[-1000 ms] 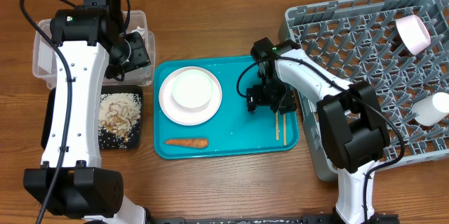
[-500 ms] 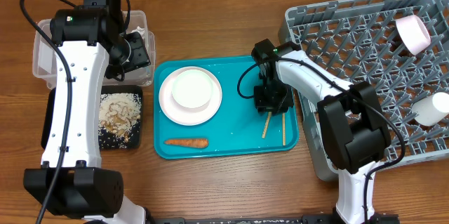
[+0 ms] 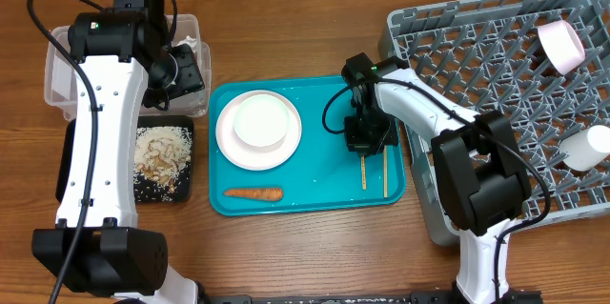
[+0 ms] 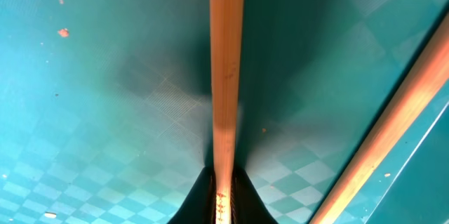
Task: Sort waste into correct bins and load items into the dishwasher
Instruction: 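Reach right gripper to the chopsticks and grasp one, then carry the chopstick right and drop it into the rack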
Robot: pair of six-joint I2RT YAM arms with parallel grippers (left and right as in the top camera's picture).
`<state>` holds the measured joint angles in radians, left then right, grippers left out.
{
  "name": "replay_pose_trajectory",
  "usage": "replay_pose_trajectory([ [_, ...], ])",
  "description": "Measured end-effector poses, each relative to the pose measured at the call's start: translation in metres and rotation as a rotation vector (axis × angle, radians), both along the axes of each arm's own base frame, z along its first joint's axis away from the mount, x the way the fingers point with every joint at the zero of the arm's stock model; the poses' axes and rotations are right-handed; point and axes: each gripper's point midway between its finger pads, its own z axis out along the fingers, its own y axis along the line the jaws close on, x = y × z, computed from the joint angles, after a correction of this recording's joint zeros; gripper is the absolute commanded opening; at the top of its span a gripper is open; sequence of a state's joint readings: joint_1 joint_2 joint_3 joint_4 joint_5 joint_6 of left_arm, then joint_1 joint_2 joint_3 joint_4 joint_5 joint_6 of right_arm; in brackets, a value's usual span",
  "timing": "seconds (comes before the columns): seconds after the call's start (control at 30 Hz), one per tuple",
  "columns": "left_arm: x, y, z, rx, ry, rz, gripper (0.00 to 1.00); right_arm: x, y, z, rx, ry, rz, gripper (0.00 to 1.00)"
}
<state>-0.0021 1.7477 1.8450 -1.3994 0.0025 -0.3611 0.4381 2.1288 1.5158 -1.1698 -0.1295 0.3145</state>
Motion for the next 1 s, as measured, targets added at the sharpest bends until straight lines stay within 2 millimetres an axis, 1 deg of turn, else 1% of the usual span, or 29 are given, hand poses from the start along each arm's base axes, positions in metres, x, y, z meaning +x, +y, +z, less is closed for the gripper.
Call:
replay_pose_trajectory([
  [0.13, 0.000, 0.000, 0.000, 0.000, 0.000, 0.000, 0.54, -0.001, 0.000, 0.000, 0.003, 0.004, 0.000, 0.04],
  [0.27, 0.000, 0.000, 0.000, 0.000, 0.000, 0.000, 0.54, -0.006, -0.002, 0.003, -0.008, 0.029, 0.001, 0.04],
  [0.33, 0.000, 0.000, 0.000, 0.000, 0.000, 0.000, 0.54, -0.008, -0.003, 0.005, -0.012, 0.039, 0.004, 0.04],
  [0.4, 0.000, 0.000, 0.000, 0.000, 0.000, 0.000, 0.54, -0.007, -0.002, 0.012, -0.010, 0.037, 0.013, 0.04],
  [0.47, 0.000, 0.000, 0.000, 0.000, 0.000, 0.000, 0.54, -0.001, 0.000, 0.025, 0.005, 0.006, 0.032, 0.04],
  [0.5, 0.000, 0.000, 0.000, 0.000, 0.000, 0.000, 0.54, 0.003, 0.002, 0.035, 0.018, -0.018, 0.046, 0.04],
  [0.57, 0.000, 0.000, 0.000, 0.000, 0.000, 0.000, 0.54, 0.010, 0.003, 0.061, 0.041, -0.083, 0.073, 0.04],
  [0.6, 0.000, 0.000, 0.000, 0.000, 0.000, 0.000, 0.54, 0.016, 0.002, 0.079, 0.053, -0.134, 0.084, 0.04],
  [0.63, 0.000, 0.000, 0.000, 0.000, 0.000, 0.000, 0.54, 0.018, 0.000, 0.090, 0.055, -0.166, 0.091, 0.04],
  [0.73, 0.000, 0.000, 0.000, 0.000, 0.000, 0.000, 0.54, 0.030, -0.019, 0.135, 0.047, -0.300, 0.097, 0.04],
  [0.77, 0.000, 0.000, 0.000, 0.000, 0.000, 0.000, 0.54, 0.031, -0.029, 0.147, 0.038, -0.331, 0.102, 0.04],
  [0.8, 0.000, 0.000, 0.000, 0.000, 0.000, 0.000, 0.54, 0.031, -0.038, 0.154, 0.030, -0.345, 0.101, 0.04],
  [0.83, 0.000, 0.000, 0.000, 0.000, 0.000, 0.000, 0.54, 0.030, -0.052, 0.161, 0.013, -0.351, 0.104, 0.04],
  [0.87, 0.000, 0.000, 0.000, 0.000, 0.000, 0.000, 0.54, 0.029, -0.060, 0.162, 0.002, -0.344, 0.106, 0.04],
  [0.9, 0.000, 0.000, 0.000, 0.000, 0.000, 0.000, 0.54, 0.027, -0.072, 0.162, -0.016, -0.329, 0.108, 0.04],
  [1.0, 0.000, 0.000, 0.000, -0.001, 0.000, 0.000, 0.54, 0.024, -0.101, 0.158, -0.055, -0.287, 0.103, 0.04],
])
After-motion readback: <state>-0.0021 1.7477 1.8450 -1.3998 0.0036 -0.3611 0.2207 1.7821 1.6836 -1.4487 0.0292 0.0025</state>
